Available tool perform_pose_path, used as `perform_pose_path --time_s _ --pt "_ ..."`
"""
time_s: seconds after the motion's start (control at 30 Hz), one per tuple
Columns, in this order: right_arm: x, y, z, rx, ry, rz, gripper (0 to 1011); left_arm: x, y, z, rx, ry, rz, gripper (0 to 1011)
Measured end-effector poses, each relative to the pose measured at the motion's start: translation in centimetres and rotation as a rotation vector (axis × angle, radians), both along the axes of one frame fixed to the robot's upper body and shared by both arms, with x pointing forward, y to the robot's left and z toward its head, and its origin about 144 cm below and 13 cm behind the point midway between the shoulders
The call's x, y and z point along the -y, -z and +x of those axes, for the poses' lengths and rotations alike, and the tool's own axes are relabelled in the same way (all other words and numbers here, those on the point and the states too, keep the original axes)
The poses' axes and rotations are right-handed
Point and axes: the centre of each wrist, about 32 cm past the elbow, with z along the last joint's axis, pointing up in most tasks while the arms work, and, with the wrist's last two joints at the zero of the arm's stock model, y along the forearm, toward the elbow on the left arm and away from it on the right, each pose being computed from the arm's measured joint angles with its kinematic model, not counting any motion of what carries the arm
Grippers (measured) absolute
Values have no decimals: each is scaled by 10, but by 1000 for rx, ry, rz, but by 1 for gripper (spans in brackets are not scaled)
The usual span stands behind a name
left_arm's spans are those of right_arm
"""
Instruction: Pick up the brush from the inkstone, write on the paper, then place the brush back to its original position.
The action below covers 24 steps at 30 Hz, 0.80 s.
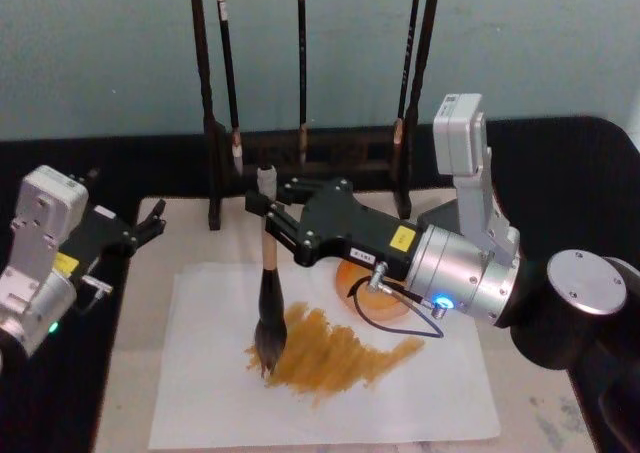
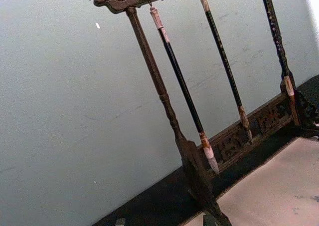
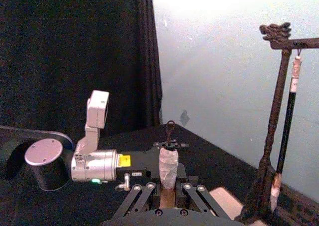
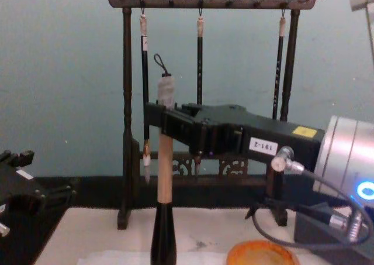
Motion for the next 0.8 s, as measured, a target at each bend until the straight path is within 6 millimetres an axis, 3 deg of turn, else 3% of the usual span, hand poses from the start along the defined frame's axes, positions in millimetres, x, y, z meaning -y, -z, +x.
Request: perform_pose_path --time_s 0.8 --pt "21 6 6 7 125 -56 164 0 0 0 0 0 0 1010"
